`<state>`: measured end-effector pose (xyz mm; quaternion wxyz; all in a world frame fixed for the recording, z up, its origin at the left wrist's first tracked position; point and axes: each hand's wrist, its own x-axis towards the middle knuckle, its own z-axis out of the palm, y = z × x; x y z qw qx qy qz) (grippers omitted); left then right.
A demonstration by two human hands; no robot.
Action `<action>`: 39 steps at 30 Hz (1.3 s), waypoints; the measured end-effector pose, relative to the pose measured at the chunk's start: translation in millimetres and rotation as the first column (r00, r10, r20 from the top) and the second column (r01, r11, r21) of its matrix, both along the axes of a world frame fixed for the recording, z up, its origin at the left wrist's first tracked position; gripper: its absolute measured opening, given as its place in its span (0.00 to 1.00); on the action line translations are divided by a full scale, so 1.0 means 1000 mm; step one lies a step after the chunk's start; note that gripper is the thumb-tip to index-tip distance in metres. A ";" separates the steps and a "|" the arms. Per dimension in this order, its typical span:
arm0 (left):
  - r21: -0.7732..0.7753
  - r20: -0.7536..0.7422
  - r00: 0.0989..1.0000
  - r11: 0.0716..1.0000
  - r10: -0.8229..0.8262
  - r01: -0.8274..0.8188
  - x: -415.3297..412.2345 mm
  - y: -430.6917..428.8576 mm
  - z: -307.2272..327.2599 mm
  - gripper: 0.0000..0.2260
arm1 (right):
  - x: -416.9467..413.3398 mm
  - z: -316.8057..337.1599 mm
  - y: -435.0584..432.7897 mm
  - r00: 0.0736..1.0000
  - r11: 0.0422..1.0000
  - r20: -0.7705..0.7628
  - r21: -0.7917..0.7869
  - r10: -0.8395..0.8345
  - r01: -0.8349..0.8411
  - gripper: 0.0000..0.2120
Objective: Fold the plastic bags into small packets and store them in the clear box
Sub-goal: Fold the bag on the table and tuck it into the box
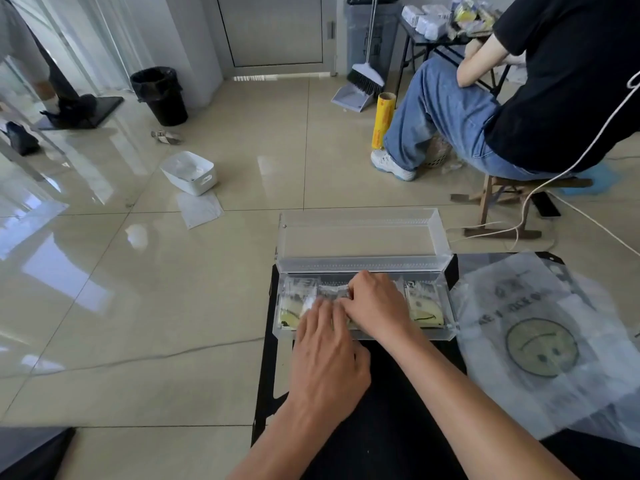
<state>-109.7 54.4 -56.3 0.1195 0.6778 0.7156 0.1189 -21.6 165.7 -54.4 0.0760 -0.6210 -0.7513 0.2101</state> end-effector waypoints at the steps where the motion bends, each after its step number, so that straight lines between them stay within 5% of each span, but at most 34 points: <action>1: -0.029 -0.025 0.999 0.999 -0.036 0.035 0.001 -0.001 -0.005 0.25 | 0.000 0.001 0.000 1.000 1.000 -0.021 -0.015 -0.001 0.000 0.22; 10: 0.000 -0.141 0.989 0.999 -0.052 0.052 0.005 0.001 -0.018 0.24 | 0.002 0.018 -0.014 0.997 0.949 -0.024 0.304 -0.077 0.081 0.12; 17: 0.019 -0.074 0.995 0.998 -0.065 0.066 0.011 0.005 -0.019 0.33 | 0.001 0.001 -0.009 1.000 0.964 -0.004 0.263 -0.029 0.029 0.10; 22: -0.028 -0.099 0.990 0.994 -0.104 0.102 0.008 0.007 -0.019 0.29 | 0.000 0.001 -0.005 0.999 0.959 0.001 0.282 -0.034 0.033 0.13; 31: -0.082 -0.158 0.979 0.989 -0.131 0.119 0.013 0.008 -0.019 0.40 | -0.005 -0.006 0.000 0.963 0.967 -0.094 0.072 0.251 -0.245 0.08; 39: -0.152 -0.137 0.986 0.985 -0.098 0.077 0.012 0.004 -0.017 0.29 | -0.013 0.001 -0.006 0.957 0.955 0.073 0.082 0.280 -0.285 0.13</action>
